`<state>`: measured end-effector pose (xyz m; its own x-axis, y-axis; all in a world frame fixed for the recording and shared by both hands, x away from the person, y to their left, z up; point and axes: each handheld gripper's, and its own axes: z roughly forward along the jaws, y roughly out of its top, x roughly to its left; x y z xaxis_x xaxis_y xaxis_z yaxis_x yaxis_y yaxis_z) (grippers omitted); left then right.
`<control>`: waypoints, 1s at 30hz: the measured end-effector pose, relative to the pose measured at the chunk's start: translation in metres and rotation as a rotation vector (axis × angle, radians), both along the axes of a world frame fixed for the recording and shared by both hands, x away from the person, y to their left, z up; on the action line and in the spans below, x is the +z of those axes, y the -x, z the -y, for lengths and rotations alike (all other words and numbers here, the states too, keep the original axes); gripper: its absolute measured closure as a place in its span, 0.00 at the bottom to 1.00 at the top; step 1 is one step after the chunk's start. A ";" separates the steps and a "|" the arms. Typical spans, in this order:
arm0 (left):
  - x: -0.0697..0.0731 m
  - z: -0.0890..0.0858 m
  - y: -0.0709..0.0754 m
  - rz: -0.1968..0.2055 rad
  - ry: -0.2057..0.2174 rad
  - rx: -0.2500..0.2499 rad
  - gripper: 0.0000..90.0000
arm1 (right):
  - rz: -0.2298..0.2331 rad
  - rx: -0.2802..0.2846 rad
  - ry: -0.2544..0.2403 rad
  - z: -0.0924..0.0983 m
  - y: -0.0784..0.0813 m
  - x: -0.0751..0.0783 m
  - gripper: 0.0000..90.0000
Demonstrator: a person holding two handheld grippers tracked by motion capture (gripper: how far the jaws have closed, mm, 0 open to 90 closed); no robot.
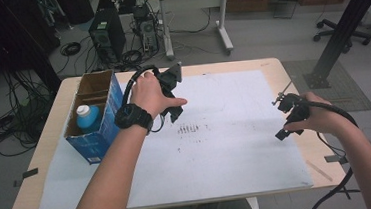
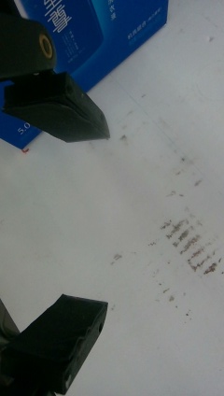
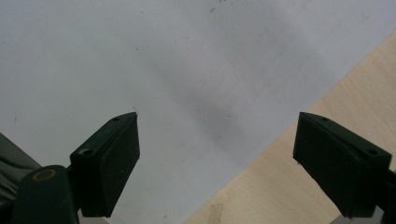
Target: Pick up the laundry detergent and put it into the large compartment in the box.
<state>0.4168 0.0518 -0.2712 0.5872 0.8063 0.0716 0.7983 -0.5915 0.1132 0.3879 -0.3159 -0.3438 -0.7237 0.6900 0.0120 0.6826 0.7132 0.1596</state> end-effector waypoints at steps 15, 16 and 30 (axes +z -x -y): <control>-0.013 0.006 0.001 -0.006 0.002 -0.012 0.17 | -0.003 -0.002 0.001 0.000 0.001 -0.002 0.16; -0.013 0.007 0.000 -0.011 0.000 -0.018 0.17 | -0.003 -0.002 0.001 0.000 0.001 -0.003 0.16; -0.019 0.010 0.001 -0.020 0.010 -0.040 0.17 | -0.002 0.000 0.002 -0.003 0.000 -0.002 0.16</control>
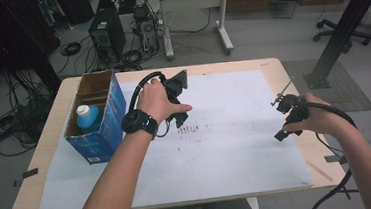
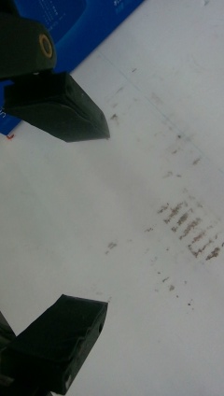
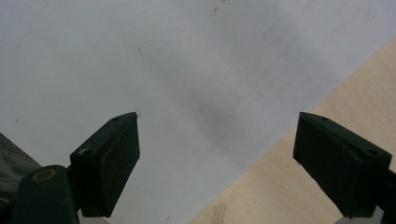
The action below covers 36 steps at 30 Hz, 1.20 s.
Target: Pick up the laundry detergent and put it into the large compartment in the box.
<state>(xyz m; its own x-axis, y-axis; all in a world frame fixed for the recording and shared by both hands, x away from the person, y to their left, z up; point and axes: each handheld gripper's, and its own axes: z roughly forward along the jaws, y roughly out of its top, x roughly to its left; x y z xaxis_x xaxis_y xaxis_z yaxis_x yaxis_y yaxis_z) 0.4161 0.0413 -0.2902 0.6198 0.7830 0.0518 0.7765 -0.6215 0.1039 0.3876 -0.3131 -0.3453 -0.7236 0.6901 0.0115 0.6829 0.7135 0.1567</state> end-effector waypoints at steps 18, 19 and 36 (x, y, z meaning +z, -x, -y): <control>-0.001 -0.001 -0.002 0.001 0.020 0.007 0.17 | -0.003 -0.003 -0.001 -0.001 -0.002 0.000 0.16; -0.001 -0.001 -0.002 0.004 0.020 0.007 0.17 | -0.003 -0.001 0.000 -0.001 -0.002 0.000 0.16; -0.001 -0.001 0.000 0.004 0.015 0.008 0.17 | 0.000 -0.002 -0.003 -0.001 0.000 0.000 0.16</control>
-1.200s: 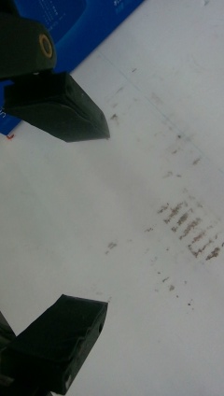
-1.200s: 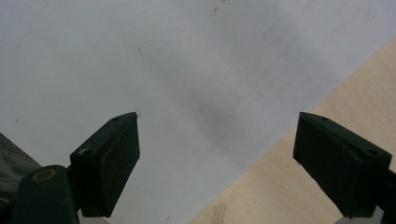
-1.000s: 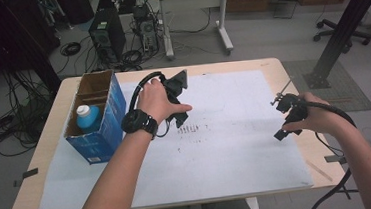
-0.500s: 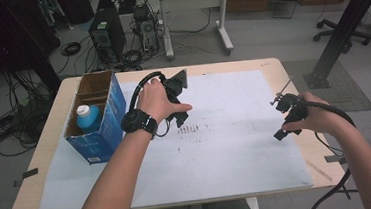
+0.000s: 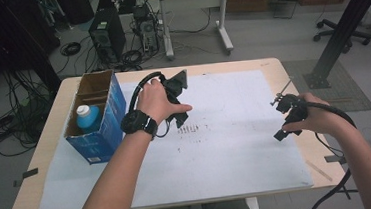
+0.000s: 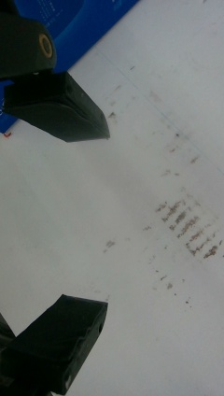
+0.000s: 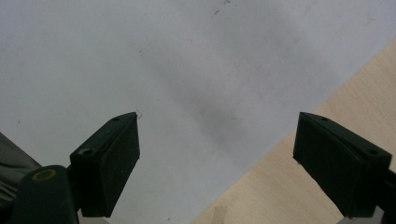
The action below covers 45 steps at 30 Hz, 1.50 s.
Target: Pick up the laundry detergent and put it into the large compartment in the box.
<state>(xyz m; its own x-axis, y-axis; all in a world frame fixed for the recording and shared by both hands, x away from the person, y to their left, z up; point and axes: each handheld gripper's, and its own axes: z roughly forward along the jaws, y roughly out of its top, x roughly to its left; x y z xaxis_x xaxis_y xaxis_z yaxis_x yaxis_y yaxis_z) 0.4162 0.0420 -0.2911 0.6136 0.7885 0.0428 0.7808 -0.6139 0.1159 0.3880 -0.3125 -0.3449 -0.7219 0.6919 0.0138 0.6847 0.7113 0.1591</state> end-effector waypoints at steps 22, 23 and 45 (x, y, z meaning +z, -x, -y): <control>-0.001 0.002 0.000 -0.004 0.001 -0.007 0.16 | -0.005 -0.004 0.002 0.001 0.001 -0.001 0.16; -0.001 0.003 0.000 -0.003 0.001 -0.008 0.16 | -0.004 -0.002 0.002 0.001 0.000 -0.001 0.16; -0.004 0.004 -0.001 -0.009 -0.001 -0.013 0.16 | -0.012 -0.001 0.007 0.000 0.000 -0.003 0.16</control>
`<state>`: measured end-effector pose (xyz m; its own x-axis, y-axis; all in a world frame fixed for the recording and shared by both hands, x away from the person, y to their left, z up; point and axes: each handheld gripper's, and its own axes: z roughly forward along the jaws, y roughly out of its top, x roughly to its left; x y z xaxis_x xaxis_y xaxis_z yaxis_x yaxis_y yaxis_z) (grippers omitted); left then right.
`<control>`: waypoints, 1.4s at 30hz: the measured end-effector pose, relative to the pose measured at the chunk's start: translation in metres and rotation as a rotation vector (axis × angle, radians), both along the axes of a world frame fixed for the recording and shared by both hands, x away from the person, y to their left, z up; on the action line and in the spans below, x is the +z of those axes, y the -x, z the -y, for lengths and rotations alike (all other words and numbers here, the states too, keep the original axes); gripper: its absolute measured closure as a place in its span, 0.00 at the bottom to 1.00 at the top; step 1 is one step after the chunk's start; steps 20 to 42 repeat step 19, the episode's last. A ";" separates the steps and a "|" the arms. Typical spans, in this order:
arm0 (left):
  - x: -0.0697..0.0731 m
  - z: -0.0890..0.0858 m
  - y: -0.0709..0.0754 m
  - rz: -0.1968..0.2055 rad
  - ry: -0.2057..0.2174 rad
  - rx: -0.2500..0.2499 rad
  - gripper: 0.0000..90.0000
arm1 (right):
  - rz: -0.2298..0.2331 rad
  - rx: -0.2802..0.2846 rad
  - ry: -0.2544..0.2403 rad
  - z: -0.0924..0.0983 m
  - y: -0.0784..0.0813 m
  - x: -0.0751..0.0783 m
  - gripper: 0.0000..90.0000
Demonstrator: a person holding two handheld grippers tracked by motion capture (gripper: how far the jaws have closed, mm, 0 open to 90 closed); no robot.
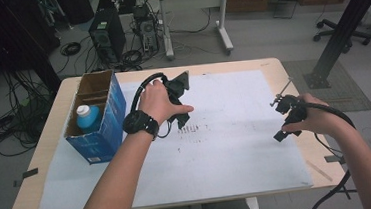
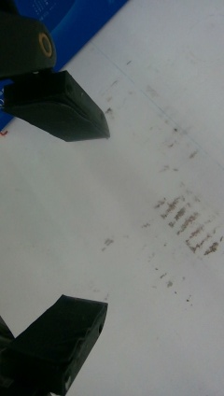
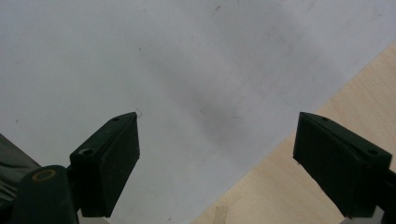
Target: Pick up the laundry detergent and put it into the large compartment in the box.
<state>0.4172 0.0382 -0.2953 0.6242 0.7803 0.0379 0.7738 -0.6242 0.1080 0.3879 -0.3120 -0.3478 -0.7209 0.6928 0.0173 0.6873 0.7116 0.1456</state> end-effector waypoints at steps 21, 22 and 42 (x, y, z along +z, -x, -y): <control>-0.001 -0.002 0.002 -0.002 0.005 0.002 0.16 | 0.005 0.000 0.000 -0.001 0.001 0.002 0.16; -0.001 -0.002 0.002 -0.002 0.005 0.002 0.16 | 0.005 0.000 0.000 -0.001 0.001 0.002 0.16; -0.001 -0.002 0.002 -0.002 0.005 0.002 0.16 | 0.005 0.000 0.000 -0.001 0.001 0.002 0.16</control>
